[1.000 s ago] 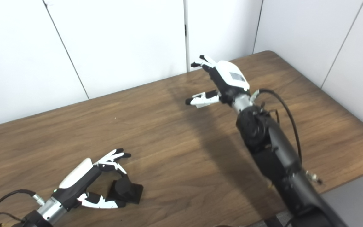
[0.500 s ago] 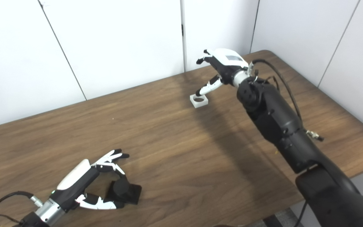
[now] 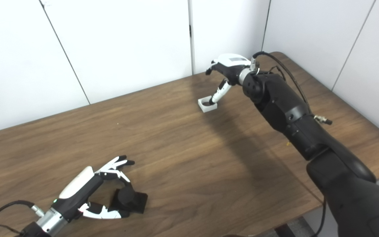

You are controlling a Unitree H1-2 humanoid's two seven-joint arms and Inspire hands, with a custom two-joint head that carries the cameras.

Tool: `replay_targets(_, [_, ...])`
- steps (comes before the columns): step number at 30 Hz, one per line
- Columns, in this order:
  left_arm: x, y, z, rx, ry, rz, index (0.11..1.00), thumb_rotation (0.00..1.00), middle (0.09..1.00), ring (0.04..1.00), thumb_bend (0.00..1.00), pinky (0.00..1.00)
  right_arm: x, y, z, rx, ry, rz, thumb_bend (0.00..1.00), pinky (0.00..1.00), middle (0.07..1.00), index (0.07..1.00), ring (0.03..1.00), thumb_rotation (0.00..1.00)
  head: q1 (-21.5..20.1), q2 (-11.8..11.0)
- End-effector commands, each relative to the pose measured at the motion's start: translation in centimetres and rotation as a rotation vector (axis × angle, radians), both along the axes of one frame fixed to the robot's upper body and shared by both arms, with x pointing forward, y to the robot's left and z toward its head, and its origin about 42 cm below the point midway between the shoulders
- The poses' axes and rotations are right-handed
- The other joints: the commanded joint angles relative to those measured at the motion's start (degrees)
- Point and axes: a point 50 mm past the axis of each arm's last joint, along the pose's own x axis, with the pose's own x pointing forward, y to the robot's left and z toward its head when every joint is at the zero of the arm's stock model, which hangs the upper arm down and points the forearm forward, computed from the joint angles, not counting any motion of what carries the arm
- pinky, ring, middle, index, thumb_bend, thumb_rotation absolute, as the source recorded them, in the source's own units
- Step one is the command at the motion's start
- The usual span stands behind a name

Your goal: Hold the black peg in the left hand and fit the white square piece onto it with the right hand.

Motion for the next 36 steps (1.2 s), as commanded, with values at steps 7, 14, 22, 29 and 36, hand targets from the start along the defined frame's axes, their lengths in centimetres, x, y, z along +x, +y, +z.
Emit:
replay_targets(7, [-0.4, 0.9, -0.6, 0.080, 0.017, 0.007, 0.491, 0.06, 0.916, 0.991, 0.52, 0.92, 1.5, 0.7, 2.7, -0.013, -0.015, 0.033, 0.85, 0.84, 0.975, 0.823, 0.961, 0.23, 0.44, 0.39])
replay_targets(14, [-0.5, 0.8, -0.8, 0.074, 0.021, 0.008, 0.491, 0.06, 0.915, 0.991, 0.52, 0.92, 1.6, 1.2, 1.4, -0.013, 0.023, 0.032, 0.89, 0.91, 0.977, 0.825, 0.976, 0.22, 1.27, 0.45])
replay_targets(22, [-0.7, 0.6, -0.9, 0.075, 0.028, 0.014, 0.491, 0.06, 0.915, 0.992, 0.52, 0.93, 1.8, 1.6, -0.2, -0.011, 0.040, 0.029, 0.86, 0.92, 0.975, 0.818, 0.971, 0.22, 1.40, 0.48])
replay_targets(29, [-0.8, 0.8, -1.0, 0.076, 0.031, 0.019, 0.491, 0.06, 0.916, 0.992, 0.52, 0.92, 1.8, 2.1, -1.6, -0.016, 0.049, 0.048, 0.84, 0.92, 0.973, 0.810, 0.967, 0.23, 1.84, 0.85])
replay_targets(36, [-1.0, 0.9, -1.0, 0.084, 0.027, 0.015, 0.491, 0.06, 0.918, 0.991, 0.52, 0.91, 1.9, 2.3, -2.4, -0.028, 0.042, 0.058, 0.79, 0.92, 0.964, 0.760, 0.960, 0.25, 2.10, 1.21])
